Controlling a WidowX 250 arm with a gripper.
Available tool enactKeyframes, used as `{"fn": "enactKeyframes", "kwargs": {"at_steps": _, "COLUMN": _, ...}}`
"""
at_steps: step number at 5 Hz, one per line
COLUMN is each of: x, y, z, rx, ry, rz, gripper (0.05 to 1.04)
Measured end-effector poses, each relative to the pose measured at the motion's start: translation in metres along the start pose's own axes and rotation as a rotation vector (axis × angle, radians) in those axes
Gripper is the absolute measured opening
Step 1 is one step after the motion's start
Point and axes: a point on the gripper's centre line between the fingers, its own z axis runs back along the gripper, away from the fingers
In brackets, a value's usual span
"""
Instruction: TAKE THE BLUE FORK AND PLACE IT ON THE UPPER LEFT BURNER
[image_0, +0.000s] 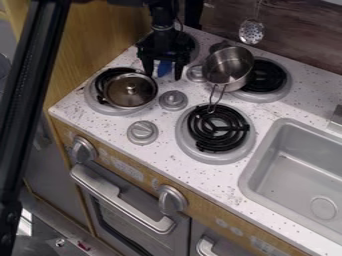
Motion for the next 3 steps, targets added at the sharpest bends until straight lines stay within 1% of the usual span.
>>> {"fn": "enactKeyframes", "kwargs": {"at_steps": 1, "x": -0.027, "y": -0.027, "z": 0.035, "rx": 0.009, "ry": 0.004, "rz": -0.084, "gripper": 0.999}}
{"fn": "enactKeyframes", "kwargs": {"at_steps": 2, "x": -0.067, "y": -0.041, "z": 0.050, "rx": 0.005, "ry": 0.017, "rz": -0.129, "gripper": 0.999}}
{"fn": "enactKeyframes", "kwargs": {"at_steps": 3, "x": -0.095, "y": -0.047, "z": 0.064, "rx": 0.016, "ry": 0.016, "rz": -0.148, "gripper": 0.999}}
